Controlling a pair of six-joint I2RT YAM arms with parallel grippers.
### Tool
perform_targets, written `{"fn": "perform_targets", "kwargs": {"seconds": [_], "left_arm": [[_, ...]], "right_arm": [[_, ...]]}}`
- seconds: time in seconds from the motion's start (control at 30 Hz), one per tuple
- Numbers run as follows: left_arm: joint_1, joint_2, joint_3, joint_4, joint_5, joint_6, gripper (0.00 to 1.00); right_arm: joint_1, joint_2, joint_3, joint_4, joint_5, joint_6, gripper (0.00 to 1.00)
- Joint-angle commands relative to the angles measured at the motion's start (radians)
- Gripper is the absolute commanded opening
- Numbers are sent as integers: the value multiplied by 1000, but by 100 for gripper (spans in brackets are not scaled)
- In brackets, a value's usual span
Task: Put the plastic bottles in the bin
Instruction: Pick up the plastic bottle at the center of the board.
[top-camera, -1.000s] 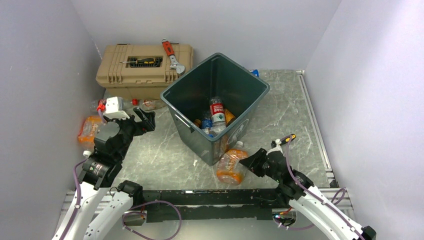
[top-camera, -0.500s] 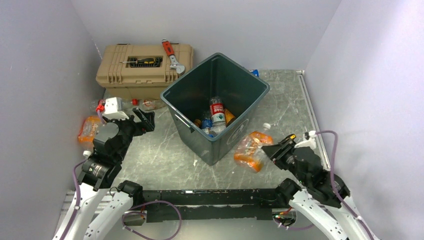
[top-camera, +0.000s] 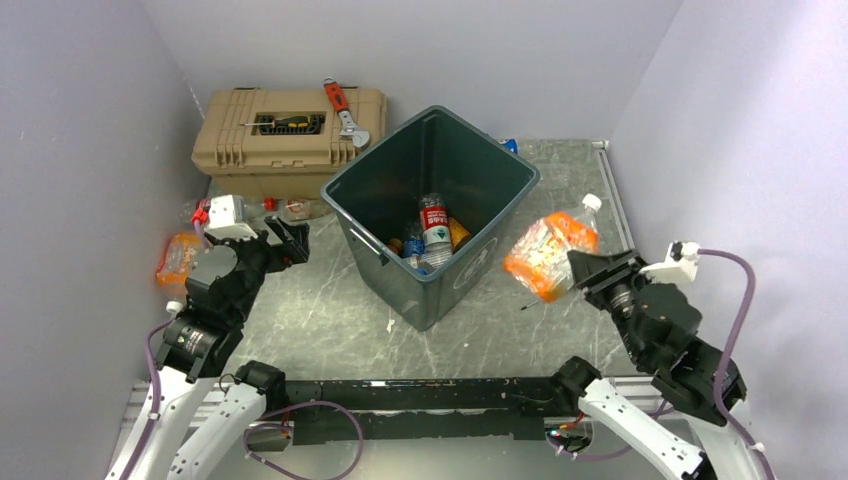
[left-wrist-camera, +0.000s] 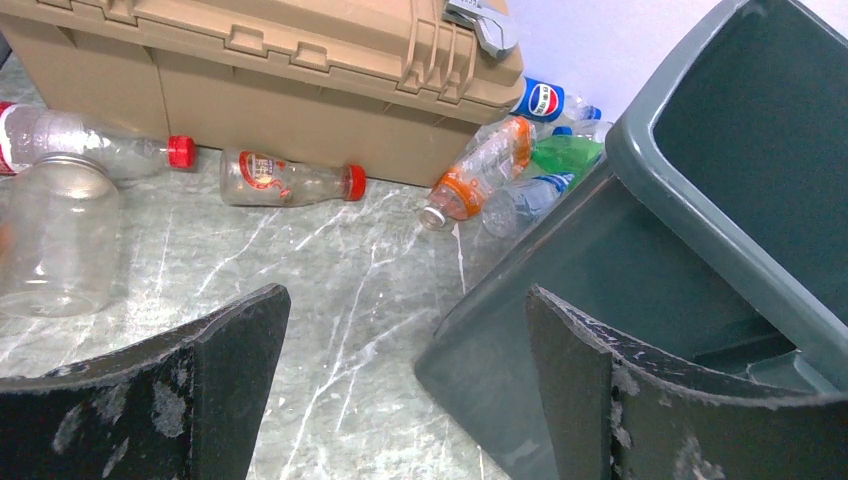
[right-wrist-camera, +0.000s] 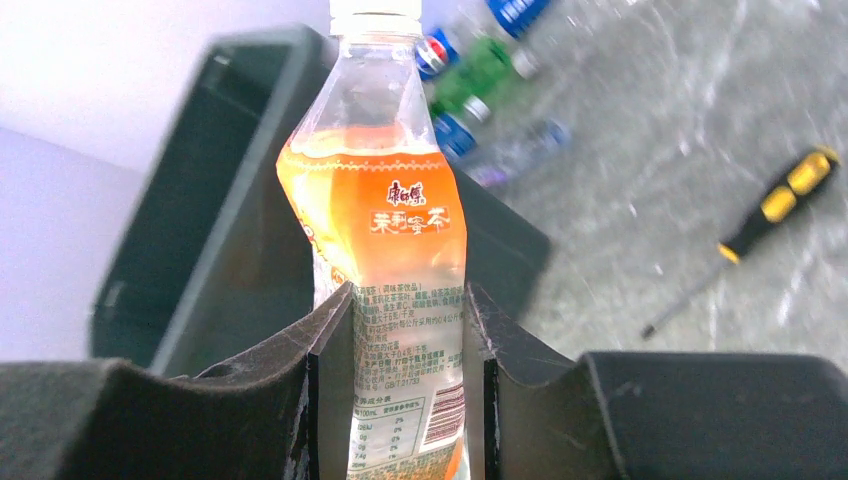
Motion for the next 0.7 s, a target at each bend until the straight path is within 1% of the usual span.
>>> {"fn": "perform_targets", "kwargs": {"seconds": [0.0,0.1,0.2,0.3,0.37,0.47,0.5,0.53,0.6,0.67], "left_arm": [[4,-4,9,10,-14,-9,93],[4,2,10,14,-12,-3,93],[4,19,19,24,-7,-4,93],[4,58,64,41,36,-25,93],[5,89,119,63,110,-21,94],[4,162,235,136,414,59,94],[4,193,281,156,554,54,94],[4,224,325,180,655,43,94],[4,284,397,240,815,-4,95],[4,330,446,319,918,-70,95]], "right_arm": [[5,71,129,228,-8,-218,0],[4,90,185,327,-120,-329,0],[5,94,208,432,-300,-459,0],[5,98,214,511,-513,-550,0],[3,114,220,551,-693,-591,0],[3,157,222,610,-918,-619,0],[3,171,215,634,-986,-620,0],[3,181,206,658,-1042,-617,0],[4,205,189,702,-1141,-609,0],[3,220,175,734,-1193,-601,0]]}}
